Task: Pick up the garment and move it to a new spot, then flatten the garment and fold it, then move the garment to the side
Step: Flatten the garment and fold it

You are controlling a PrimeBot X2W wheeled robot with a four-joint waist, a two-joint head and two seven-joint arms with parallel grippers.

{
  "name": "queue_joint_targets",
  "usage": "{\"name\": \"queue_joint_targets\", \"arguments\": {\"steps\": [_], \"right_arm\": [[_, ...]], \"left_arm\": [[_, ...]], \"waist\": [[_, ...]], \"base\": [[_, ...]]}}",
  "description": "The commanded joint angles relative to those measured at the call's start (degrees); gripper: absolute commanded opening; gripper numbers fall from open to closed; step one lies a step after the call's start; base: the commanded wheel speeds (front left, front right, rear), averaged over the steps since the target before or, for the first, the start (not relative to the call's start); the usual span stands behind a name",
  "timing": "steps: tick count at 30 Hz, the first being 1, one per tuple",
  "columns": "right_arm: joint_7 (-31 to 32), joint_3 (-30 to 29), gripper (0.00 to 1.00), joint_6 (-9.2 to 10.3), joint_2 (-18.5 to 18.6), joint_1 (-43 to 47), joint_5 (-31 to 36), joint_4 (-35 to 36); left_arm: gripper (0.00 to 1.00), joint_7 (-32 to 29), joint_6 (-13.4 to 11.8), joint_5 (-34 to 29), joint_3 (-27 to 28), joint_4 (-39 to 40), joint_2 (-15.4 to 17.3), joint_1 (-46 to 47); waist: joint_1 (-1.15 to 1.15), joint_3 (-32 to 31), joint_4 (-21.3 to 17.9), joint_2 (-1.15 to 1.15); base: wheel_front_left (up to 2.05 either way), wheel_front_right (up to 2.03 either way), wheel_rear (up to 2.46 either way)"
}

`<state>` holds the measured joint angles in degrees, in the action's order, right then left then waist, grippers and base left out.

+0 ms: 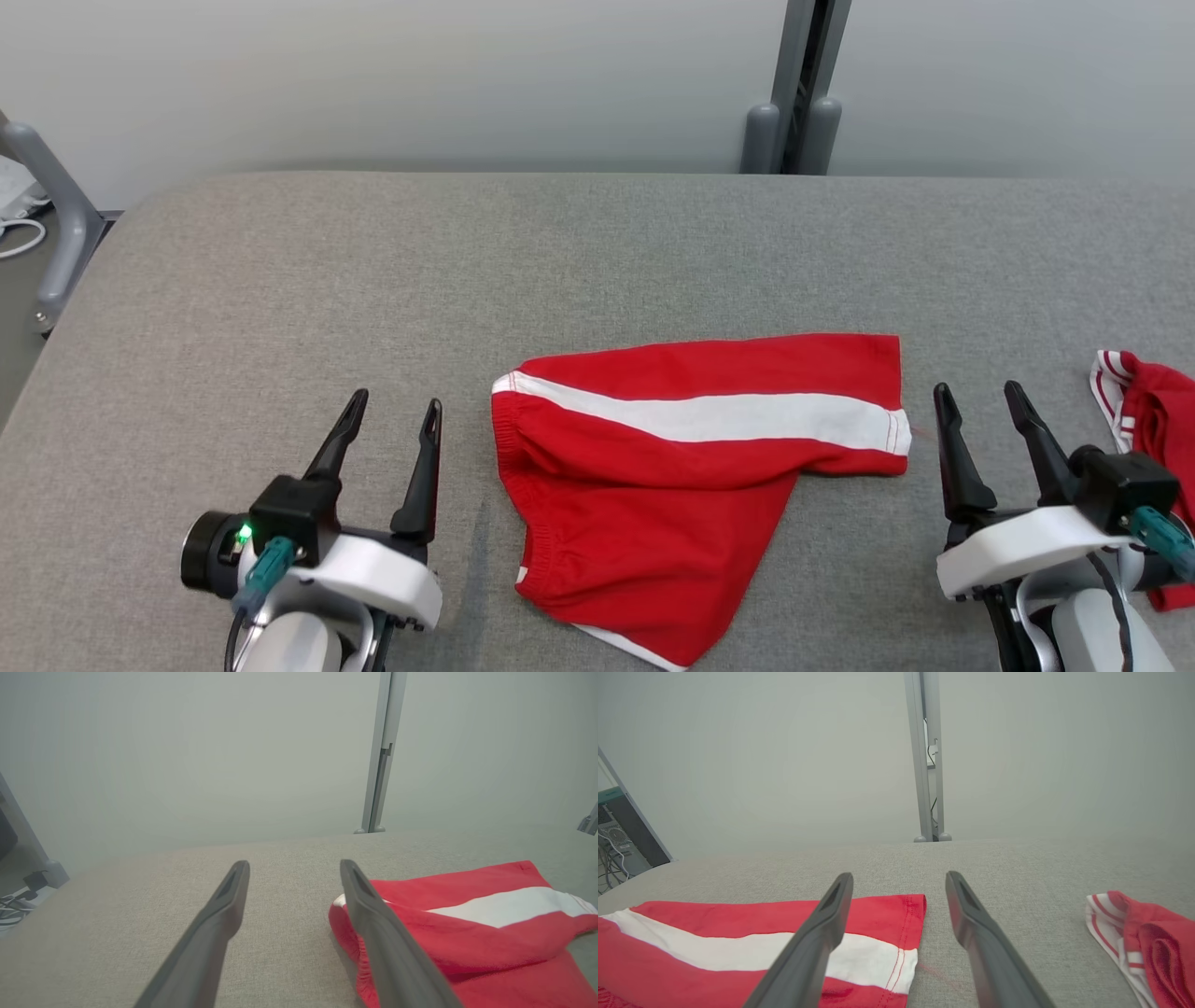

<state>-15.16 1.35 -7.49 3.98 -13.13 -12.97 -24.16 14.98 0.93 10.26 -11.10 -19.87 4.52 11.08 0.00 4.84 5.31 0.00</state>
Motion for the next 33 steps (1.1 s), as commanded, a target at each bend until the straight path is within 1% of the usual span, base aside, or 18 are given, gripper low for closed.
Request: {"name": "queue_joint_targets", "arguments": {"steps": [1,9,14,16,19,25,33], "right_arm": [[-0.04,-0.24,1.00,0.00,0.33,0.86,0.45,0.55],[-0.03,-0.54,1.00,0.00,-0.12,5.68,1.27,7.43],[-0.03,-0.72,1.00,0.00,-0.30,7.95,1.46,9.29],[-0.03,-0.75,1.00,0.00,-0.48,8.55,1.51,9.85],[-0.04,-0.75,1.00,0.00,-0.64,9.14,1.41,9.64],[-0.03,-0.42,1.00,0.00,-0.79,8.36,1.58,9.17],[-0.03,-0.55,1.00,0.00,-0.87,7.63,1.47,8.99]], "left_arm": [[1.00,0.19,-0.42,-0.64,0.40,0.74,-0.03,-0.53],[1.00,0.19,-1.08,-3.32,4.19,7.83,-1.13,-8.29],[1.00,0.19,-1.60,-4.74,3.73,9.15,-1.45,-11.02],[1.00,0.19,-2.17,-4.05,3.16,9.60,-1.51,-11.66],[1.00,0.19,-2.97,-3.02,1.84,10.43,-1.50,-11.92],[1.00,0.19,-3.45,-2.11,1.00,10.92,-1.49,-11.20],[1.00,0.19,-2.96,-2.42,0.92,10.86,-1.51,-10.57]], "waist": [[0.00,-0.41,0.26,0.00],[0.00,-2.06,0.76,0.00],[0.00,-2.65,0.80,0.00],[0.00,-2.66,0.75,0.00],[0.00,-2.66,0.62,0.00],[0.00,-2.84,0.25,0.00],[0.00,-2.30,-0.37,0.00]], "base": [[0.00,0.00,0.00],[0.00,0.00,0.00],[0.00,0.00,0.00],[0.00,0.00,0.00],[0.00,0.00,0.00],[0.00,0.00,0.00],[0.00,0.00,0.00]]}}
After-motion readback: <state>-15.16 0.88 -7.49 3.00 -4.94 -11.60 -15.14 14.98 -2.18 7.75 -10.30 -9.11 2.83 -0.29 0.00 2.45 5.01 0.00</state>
